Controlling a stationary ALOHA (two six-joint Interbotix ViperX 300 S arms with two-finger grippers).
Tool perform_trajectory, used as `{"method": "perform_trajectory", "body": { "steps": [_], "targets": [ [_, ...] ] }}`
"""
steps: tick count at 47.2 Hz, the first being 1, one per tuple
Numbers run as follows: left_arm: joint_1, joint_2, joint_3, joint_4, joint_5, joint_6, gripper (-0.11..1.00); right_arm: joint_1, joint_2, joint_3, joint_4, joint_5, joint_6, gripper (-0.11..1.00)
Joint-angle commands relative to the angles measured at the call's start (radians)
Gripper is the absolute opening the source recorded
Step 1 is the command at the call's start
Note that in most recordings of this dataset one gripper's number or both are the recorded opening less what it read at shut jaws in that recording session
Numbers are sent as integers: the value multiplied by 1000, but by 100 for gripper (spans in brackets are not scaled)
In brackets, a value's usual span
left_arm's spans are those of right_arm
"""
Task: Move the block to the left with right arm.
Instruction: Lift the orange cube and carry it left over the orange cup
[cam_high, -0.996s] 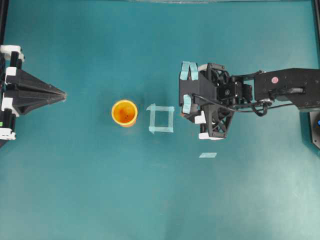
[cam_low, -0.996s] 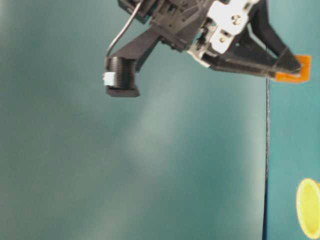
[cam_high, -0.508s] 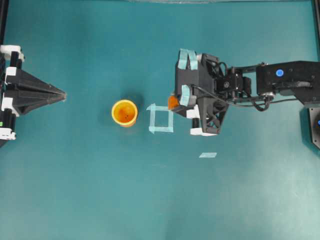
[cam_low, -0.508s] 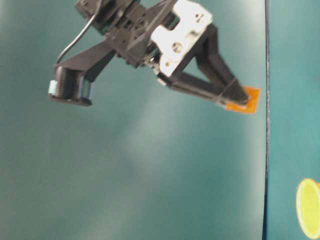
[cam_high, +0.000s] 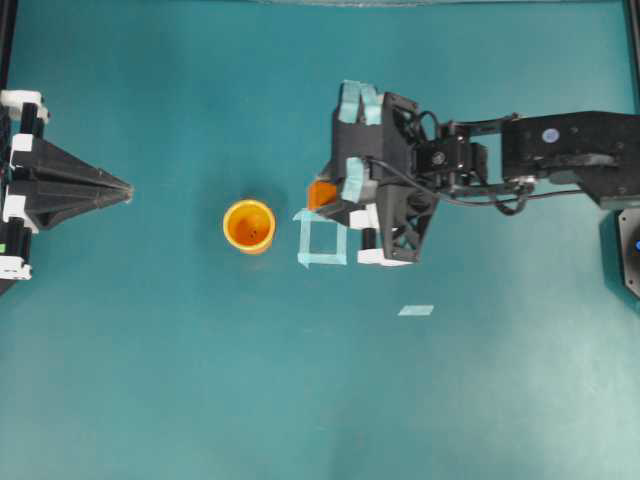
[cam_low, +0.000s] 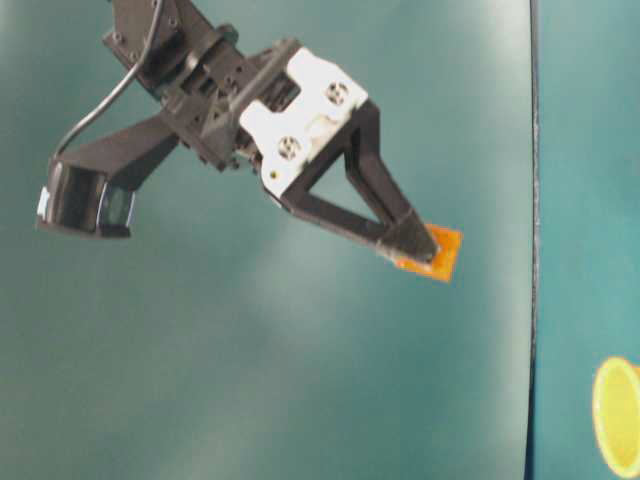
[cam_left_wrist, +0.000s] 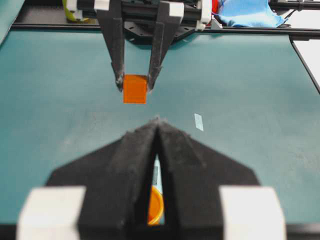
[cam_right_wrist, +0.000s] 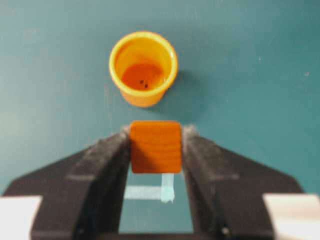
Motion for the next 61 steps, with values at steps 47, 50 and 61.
{"method": "perform_trajectory", "body": {
  "steps": [47, 50, 61],
  "targets": [
    [0, 6, -32, 2, -5, 9, 0, -18, 282, -371, -41, -121, -5, 41],
    [0, 6, -32, 2, -5, 9, 0, -18, 302, -393, -43, -129, -6, 41],
    [0, 2, -32, 2, -5, 12, 0, -15, 373, -465, -41, -161, -5, 41]
  ]
}}
